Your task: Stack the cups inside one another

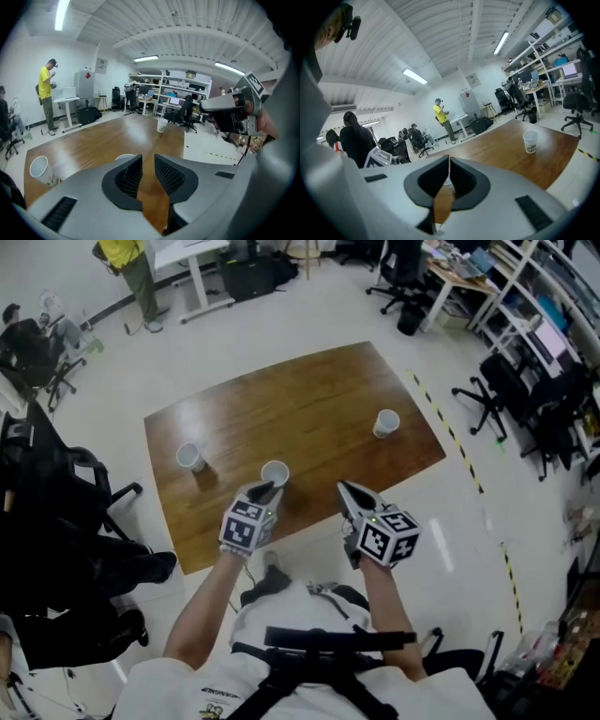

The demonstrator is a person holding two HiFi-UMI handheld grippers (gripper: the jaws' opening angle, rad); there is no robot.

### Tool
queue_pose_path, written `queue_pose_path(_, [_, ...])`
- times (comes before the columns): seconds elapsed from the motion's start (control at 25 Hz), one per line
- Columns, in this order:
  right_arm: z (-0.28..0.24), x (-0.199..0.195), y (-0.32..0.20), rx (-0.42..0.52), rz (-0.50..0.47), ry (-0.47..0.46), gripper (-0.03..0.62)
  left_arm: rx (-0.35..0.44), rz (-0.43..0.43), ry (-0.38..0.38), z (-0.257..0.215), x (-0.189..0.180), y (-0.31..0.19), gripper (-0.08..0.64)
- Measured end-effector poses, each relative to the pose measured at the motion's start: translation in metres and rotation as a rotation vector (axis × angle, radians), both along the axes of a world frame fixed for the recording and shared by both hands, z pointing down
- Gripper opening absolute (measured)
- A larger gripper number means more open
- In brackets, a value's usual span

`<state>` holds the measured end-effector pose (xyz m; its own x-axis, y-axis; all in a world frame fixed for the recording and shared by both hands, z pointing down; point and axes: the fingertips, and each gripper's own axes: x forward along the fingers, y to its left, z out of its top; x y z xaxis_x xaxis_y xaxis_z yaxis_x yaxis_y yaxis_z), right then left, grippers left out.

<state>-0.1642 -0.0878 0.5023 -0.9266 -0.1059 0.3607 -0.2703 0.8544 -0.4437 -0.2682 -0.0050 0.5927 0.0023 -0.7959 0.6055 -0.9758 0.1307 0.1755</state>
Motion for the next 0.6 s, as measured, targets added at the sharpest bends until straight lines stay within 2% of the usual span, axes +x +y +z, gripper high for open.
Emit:
queue_pose_path(0.16, [0.003, -0.005, 0.001, 0.004, 0.012, 0.015, 0.023, -0.086, 0.164, -0.121, 0.013, 0.003, -0.015, 0.084])
queue_pose_path(0.28, [0.007, -0.002, 0.001, 0.002, 0.030, 0.024, 0.023, -0.154, 0.256, -0.194, 0.032, 0.001, -0.024, 0.104])
queue_pose_path(0.44, [0.010, 0.003, 0.000, -0.001, 0.054, 0.034, 0.023, -0.231, 0.345, -0.215, 0.050, 0.003, -0.030, 0.104])
queue_pose_path(0.6, [0.012, 0.008, 0.000, -0.001, 0.077, 0.044, 0.023, -0.288, 0.387, -0.238, 0.062, 0.001, -0.032, 0.103])
